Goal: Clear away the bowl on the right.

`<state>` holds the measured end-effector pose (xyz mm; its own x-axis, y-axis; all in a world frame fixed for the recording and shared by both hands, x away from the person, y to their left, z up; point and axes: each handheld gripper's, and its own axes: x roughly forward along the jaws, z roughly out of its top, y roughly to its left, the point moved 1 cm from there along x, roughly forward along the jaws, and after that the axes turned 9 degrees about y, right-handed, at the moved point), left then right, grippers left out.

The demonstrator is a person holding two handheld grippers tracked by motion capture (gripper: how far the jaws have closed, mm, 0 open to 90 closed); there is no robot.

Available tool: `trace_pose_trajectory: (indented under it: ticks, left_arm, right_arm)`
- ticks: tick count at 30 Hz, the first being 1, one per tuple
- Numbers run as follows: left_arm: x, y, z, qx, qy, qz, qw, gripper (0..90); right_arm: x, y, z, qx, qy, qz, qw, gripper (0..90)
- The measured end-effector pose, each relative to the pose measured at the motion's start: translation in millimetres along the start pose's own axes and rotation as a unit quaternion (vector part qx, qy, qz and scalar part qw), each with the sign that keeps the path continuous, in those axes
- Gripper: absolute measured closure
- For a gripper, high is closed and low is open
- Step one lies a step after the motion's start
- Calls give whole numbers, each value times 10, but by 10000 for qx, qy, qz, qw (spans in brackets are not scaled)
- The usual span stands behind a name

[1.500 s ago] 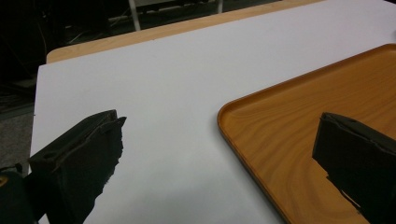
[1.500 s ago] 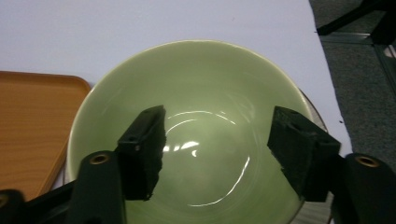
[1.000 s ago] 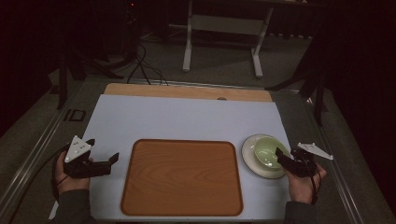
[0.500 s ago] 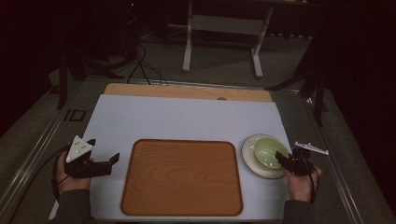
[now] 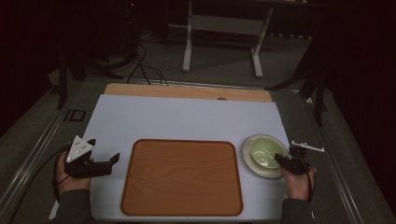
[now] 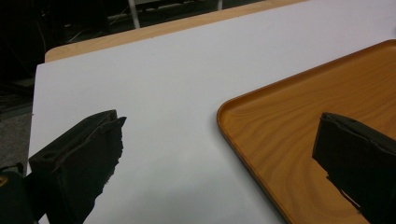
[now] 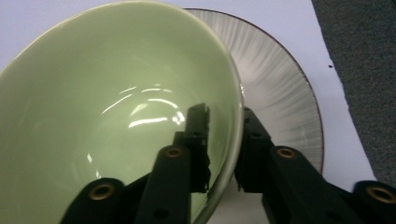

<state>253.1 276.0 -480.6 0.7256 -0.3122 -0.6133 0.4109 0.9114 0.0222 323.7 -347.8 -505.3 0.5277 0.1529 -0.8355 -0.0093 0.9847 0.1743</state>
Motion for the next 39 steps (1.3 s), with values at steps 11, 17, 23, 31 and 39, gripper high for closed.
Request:
trace_pose_trajectory:
  ticks: [11,17,23,31,39]
  left_arm:
    - [2,0,-1,6,13,-5,10000,17]
    - [2,-1,-1,6,14,-15,10000,17]
    - [0,2,-1,4,9,-16,10000,17]
    - [-2,4,-1,-4,-1,-15,10000,17]
    - [-5,8,-1,-15,-11,-13,10000,17]
  right_arm:
    - [51,29,50,120,74,83,9999,832]
    - [18,64,74,145,-12,160,9998,834]
    - [-25,93,85,130,-147,122,9997,829]
    - [-92,127,98,138,-349,120,9992,826]
    - [-144,177,114,105,-464,126,9988,826]
